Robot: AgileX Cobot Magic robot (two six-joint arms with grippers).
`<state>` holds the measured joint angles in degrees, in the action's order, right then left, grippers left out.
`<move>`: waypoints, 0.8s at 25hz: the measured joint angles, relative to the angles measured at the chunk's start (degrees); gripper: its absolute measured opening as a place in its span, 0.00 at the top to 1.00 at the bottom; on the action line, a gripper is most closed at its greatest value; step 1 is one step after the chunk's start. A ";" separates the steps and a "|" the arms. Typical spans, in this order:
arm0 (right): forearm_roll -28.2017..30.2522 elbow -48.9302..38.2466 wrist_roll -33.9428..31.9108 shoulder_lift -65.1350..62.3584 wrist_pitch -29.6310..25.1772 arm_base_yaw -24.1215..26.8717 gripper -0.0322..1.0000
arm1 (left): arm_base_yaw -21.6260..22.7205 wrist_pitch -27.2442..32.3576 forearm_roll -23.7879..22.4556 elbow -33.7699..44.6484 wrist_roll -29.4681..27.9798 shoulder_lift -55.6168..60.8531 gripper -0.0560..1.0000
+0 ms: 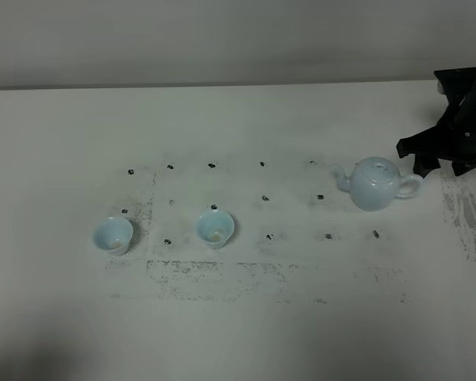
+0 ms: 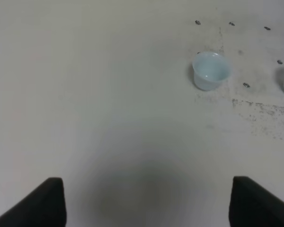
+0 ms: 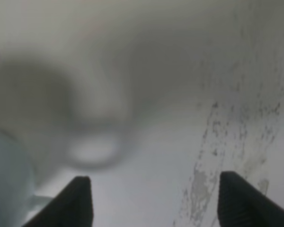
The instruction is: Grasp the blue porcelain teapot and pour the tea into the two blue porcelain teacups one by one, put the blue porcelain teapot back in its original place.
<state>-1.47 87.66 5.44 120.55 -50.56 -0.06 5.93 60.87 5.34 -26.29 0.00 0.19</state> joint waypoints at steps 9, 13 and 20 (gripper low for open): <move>0.05 0.00 0.00 0.00 -7.91 0.00 0.44 | 0.00 0.00 0.00 0.00 0.00 0.00 0.31; -1.46 0.00 0.00 0.00 -9.95 0.00 0.44 | 0.00 0.00 0.00 0.00 0.00 0.00 0.31; -5.64 0.00 0.57 0.00 -12.94 -0.12 0.44 | 0.00 0.00 0.00 0.00 0.00 0.00 0.31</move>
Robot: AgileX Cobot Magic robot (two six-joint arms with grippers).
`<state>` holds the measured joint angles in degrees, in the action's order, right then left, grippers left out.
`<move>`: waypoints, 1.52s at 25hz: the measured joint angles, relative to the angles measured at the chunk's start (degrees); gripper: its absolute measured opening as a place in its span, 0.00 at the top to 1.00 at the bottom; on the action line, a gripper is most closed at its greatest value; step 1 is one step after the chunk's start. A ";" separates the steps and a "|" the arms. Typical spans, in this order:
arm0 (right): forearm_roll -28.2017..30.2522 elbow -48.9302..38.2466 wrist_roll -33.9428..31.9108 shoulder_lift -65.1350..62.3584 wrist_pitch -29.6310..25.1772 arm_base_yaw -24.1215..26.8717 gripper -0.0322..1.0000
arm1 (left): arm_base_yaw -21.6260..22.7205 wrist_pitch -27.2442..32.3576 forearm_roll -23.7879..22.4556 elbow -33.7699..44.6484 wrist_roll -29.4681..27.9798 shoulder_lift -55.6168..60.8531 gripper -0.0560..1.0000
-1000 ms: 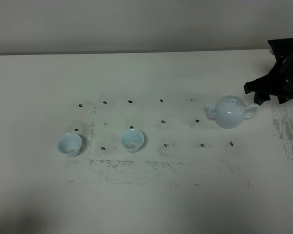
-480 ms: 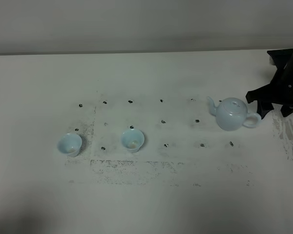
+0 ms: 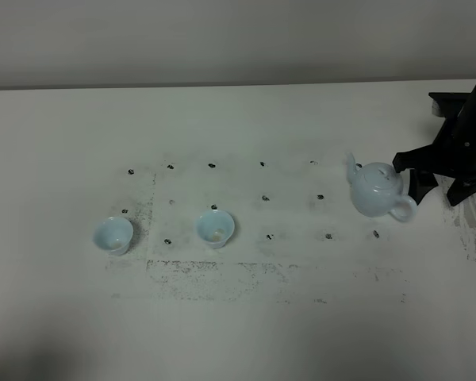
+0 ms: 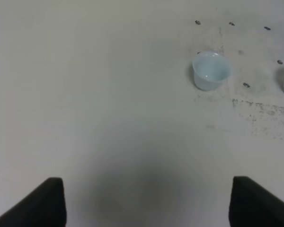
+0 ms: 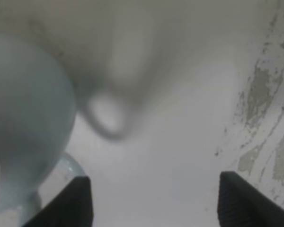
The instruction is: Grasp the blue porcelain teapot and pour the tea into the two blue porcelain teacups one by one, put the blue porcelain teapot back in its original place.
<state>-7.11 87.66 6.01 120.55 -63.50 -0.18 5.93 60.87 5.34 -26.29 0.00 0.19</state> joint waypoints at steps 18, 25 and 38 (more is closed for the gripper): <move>4.98 -0.06 -0.47 -3.57 -4.78 2.53 0.44 | 0.00 0.00 0.00 0.00 0.00 0.00 0.31; 1.81 -10.19 0.89 -7.47 -1.55 0.98 0.44 | 0.00 0.00 0.00 0.00 0.00 0.00 0.31; 1.55 -11.73 -4.04 -6.23 8.16 -0.25 0.44 | 0.00 0.00 0.00 0.00 0.00 0.00 0.31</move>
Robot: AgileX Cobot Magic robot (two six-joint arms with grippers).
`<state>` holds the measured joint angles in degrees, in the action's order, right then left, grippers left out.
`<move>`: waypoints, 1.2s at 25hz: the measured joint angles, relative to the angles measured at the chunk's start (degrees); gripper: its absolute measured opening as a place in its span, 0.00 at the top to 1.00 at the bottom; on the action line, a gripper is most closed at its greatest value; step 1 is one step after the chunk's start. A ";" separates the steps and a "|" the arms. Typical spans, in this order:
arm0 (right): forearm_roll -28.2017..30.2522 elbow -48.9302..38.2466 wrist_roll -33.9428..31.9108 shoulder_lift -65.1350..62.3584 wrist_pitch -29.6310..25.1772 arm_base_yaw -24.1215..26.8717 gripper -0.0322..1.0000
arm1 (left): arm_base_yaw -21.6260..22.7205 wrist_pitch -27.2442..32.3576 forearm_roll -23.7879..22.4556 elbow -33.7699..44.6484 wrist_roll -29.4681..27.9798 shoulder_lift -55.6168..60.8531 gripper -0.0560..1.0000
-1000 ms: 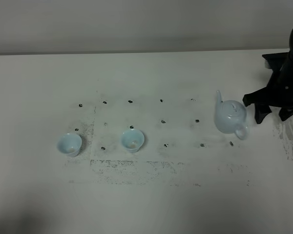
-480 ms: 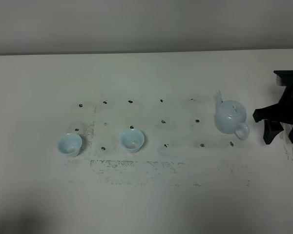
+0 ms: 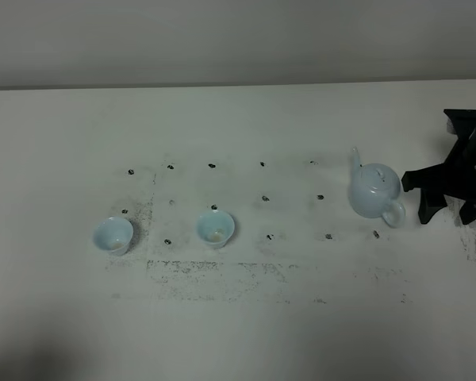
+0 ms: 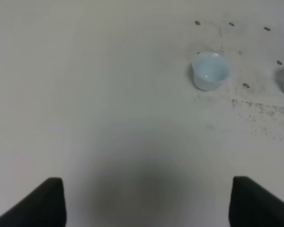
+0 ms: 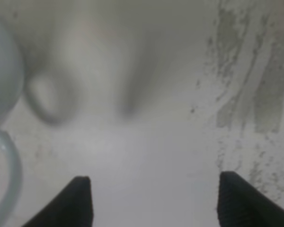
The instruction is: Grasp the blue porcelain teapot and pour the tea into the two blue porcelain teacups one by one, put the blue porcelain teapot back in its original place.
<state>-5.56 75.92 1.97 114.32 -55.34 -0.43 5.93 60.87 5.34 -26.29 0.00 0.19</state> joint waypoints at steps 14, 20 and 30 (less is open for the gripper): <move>0.09 0.00 -0.04 0.02 0.38 -5.11 0.44 | 0.00 0.01 0.00 0.00 0.00 0.00 0.31; 5.56 0.28 -0.94 -1.93 -3.19 -5.11 0.44 | 0.00 0.01 0.00 0.00 0.00 0.00 0.31; -1.38 -8.80 4.30 -17.80 -13.27 -9.55 0.44 | 0.00 0.01 0.00 0.00 0.00 0.00 0.31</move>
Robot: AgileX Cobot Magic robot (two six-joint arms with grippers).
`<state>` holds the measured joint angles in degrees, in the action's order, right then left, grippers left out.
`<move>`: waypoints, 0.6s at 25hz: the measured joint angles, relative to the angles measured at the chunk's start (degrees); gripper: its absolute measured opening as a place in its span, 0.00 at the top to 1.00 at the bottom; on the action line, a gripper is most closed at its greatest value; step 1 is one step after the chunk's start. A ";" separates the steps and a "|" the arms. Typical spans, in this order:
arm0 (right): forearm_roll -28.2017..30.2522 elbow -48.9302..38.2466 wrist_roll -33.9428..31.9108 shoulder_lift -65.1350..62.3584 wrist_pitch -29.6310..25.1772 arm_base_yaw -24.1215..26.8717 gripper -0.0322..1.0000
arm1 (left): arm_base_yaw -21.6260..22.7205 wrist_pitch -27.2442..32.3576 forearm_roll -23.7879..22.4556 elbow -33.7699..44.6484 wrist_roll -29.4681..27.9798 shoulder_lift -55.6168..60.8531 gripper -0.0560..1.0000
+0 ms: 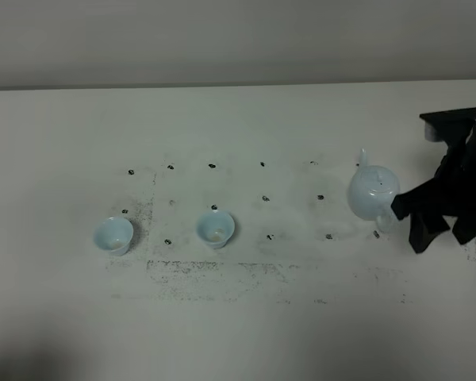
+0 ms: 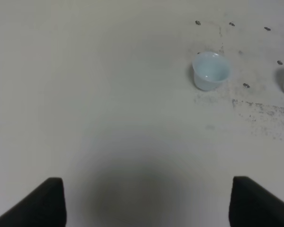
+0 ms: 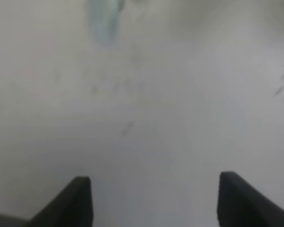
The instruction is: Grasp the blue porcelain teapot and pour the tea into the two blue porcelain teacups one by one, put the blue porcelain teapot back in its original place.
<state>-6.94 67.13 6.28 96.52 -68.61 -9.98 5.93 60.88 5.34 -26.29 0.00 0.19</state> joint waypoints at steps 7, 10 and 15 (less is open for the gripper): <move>-0.97 -9.46 -5.31 -8.10 13.82 -6.81 0.45 | 0.00 0.00 0.00 0.00 0.00 0.00 0.31; -0.87 -7.49 -6.28 -6.02 16.03 -6.81 0.45 | 0.00 0.00 0.00 0.00 0.00 0.00 0.31; 0.63 0.44 -8.67 1.11 17.29 -6.81 0.45 | 0.00 0.00 0.00 0.00 0.00 0.00 0.31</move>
<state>-6.31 67.57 -2.39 97.62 -51.32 -16.79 5.93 60.88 5.34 -26.29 0.00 0.19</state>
